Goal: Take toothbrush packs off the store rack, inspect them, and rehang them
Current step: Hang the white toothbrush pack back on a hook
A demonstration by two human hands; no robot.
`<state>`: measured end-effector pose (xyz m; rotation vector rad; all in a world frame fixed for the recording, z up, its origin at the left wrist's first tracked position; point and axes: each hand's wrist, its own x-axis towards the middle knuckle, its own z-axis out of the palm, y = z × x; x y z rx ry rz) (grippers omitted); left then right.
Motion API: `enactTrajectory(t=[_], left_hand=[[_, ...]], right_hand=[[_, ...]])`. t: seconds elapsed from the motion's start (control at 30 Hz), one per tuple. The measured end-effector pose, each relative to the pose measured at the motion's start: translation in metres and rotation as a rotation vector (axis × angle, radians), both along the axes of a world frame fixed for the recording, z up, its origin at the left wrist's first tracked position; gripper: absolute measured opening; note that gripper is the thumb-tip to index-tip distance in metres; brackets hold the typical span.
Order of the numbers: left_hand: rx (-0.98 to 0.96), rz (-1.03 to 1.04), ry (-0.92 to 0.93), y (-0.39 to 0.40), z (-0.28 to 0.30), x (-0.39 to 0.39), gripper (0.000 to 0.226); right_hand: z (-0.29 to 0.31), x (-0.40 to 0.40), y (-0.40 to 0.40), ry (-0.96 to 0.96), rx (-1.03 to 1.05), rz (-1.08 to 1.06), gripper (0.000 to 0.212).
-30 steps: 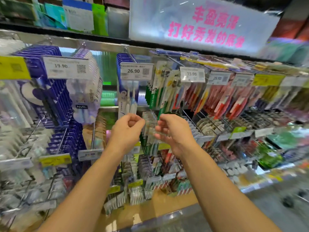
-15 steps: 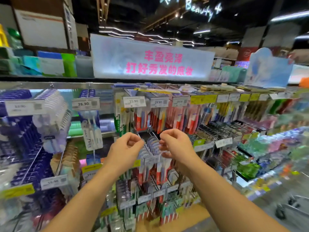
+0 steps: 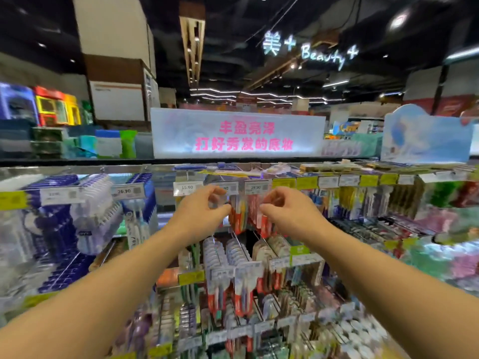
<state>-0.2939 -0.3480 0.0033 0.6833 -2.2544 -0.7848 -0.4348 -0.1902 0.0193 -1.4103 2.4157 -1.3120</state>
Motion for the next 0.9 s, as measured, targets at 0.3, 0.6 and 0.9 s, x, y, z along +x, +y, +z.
enactTrajectory(t=[0.3,0.6,0.9], left_hand=[[-0.278,0.065,-0.217,-0.041,0.049,-0.013,0.046],[-0.347,0.115,-0.33,-0.155,0.069,-0.06,0.049],[-0.294,0.077,-0.544,-0.285,0.071,-0.119,0.05]], right_hand=[[0.023,-0.023,-0.069,0.081,0.022,0.112,0.016],[0.048,-0.085,-0.168,0.298,0.137,0.094,0.012],[0.052,-0.157,-0.259,0.435,0.441,0.134,0.049]])
